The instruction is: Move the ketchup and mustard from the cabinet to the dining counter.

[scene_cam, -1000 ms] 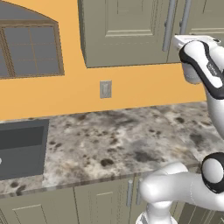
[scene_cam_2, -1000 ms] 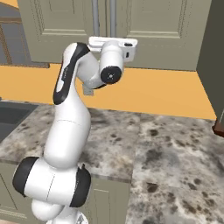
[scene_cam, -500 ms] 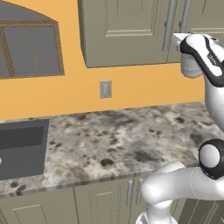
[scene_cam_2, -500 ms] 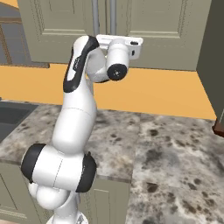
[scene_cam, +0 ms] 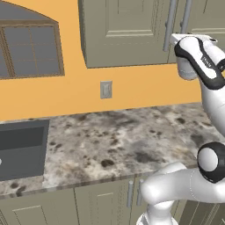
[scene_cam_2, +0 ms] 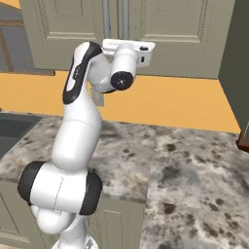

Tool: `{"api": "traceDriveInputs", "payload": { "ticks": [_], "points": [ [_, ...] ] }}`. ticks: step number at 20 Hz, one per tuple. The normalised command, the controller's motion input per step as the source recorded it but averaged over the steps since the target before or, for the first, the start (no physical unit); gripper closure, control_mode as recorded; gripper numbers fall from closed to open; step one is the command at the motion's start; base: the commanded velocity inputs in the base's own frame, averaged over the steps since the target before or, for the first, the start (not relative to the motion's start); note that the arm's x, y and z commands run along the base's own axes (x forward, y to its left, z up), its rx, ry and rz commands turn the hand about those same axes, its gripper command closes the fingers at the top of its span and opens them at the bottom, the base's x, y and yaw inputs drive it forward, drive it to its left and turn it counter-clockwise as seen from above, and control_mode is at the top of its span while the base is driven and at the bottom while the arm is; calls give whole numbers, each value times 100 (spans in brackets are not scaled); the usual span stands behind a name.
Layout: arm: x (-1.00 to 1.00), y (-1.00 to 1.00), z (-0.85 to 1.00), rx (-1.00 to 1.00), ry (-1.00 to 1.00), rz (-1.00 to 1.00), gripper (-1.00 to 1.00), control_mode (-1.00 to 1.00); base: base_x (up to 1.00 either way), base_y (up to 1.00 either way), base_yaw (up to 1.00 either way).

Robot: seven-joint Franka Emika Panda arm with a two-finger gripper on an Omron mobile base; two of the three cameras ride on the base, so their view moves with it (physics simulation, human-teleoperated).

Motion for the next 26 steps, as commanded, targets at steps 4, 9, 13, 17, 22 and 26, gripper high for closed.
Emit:
{"api": "traceDriveInputs", "payload": {
  "ticks": [4,9,13,17,22,26],
  "points": [
    [11,34,-1,0,19,2,100,-100,0,0,0],
    [13,10,-1,0,17,2,100,-100,0,0,0],
    [-47,-3,0,0,11,1,100,-100,0,0,0],
    [-98,-23,0,0,3,0,100,-100,0,0,0],
    [-100,-40,0,0,0,0,100,-100,0,0,0],
    [-100,-49,0,0,0,2,100,-100,0,0,0]
  ]
}}
